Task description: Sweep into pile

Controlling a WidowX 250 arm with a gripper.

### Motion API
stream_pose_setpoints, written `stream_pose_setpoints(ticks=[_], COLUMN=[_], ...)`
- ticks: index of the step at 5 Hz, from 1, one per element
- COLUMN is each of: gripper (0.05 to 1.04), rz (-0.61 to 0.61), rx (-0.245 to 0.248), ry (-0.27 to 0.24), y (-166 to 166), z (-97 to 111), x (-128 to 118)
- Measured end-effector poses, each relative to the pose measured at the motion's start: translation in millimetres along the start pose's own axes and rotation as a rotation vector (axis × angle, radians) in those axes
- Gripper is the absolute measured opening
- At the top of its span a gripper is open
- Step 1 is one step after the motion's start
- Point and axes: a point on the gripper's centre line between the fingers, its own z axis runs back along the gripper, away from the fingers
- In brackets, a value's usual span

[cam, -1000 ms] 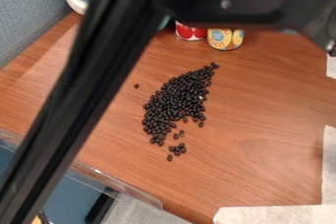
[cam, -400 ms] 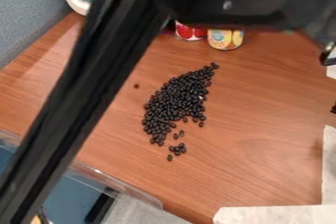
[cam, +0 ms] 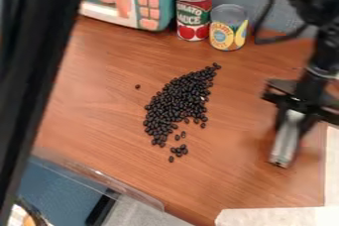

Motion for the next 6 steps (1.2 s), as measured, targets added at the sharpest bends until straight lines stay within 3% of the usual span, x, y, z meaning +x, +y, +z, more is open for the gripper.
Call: stream_pose_setpoints(ticks=[3, 4, 5, 6], gripper=[0.381, 0.381, 0.381, 0.381], rz=[0.113, -0.008, -0.171, -0.305], rx=[0.037, 0.021, -0.034, -0.048], ry=[0.032, 0.005, -0.006, 0.015], y=[79, 82, 77, 80], z=[13, 28, 40, 27], x=[-31, -42, -62, -84])
